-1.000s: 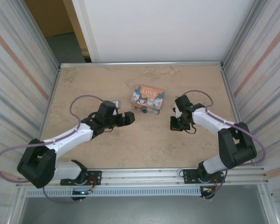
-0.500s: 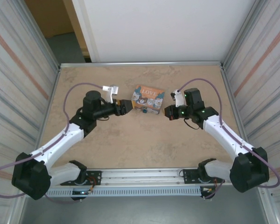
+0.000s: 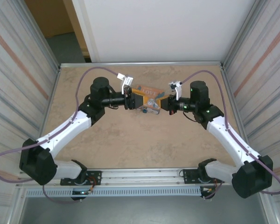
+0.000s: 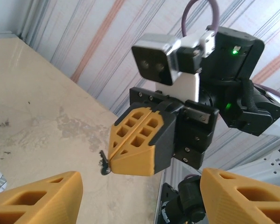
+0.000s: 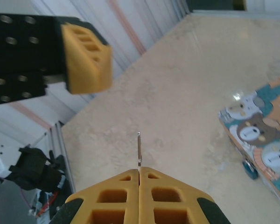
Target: Unlock a padlock with a key
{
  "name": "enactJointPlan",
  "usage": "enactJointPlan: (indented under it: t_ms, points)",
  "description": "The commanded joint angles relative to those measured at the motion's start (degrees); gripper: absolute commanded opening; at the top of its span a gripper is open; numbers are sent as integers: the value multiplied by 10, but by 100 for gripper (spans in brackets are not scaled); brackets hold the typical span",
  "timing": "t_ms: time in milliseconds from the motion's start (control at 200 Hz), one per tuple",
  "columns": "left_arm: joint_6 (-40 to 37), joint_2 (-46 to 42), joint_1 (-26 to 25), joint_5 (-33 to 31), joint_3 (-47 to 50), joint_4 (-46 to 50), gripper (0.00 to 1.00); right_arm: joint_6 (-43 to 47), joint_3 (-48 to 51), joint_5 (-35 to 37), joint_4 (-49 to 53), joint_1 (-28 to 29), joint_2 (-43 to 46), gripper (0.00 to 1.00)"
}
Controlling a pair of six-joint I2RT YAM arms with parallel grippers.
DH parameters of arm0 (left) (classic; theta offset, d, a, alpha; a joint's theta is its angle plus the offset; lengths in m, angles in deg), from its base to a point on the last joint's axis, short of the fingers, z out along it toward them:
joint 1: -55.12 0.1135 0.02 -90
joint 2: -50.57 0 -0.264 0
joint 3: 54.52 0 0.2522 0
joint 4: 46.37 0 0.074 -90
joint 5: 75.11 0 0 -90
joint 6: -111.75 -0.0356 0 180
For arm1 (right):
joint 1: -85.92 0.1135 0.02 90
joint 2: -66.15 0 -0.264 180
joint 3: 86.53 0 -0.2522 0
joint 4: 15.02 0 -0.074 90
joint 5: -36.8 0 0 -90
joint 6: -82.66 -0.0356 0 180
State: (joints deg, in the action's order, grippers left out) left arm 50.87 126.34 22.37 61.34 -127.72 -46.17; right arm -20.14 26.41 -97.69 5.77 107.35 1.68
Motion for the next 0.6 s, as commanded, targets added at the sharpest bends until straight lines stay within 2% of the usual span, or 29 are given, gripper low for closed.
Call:
enactJointPlan:
  t_ms: [0,331,591]
  points:
    - [-10,9,-4,24,-24,-15,67,8,-20,-43,-20,8,15,0]
    - [-35,35,-28,28,-49,9,62,8,-43,-57,-18,30,9,0]
    - [-40,43,-32,26,-56,17,45,8,-50,-53,-18,39,6,0]
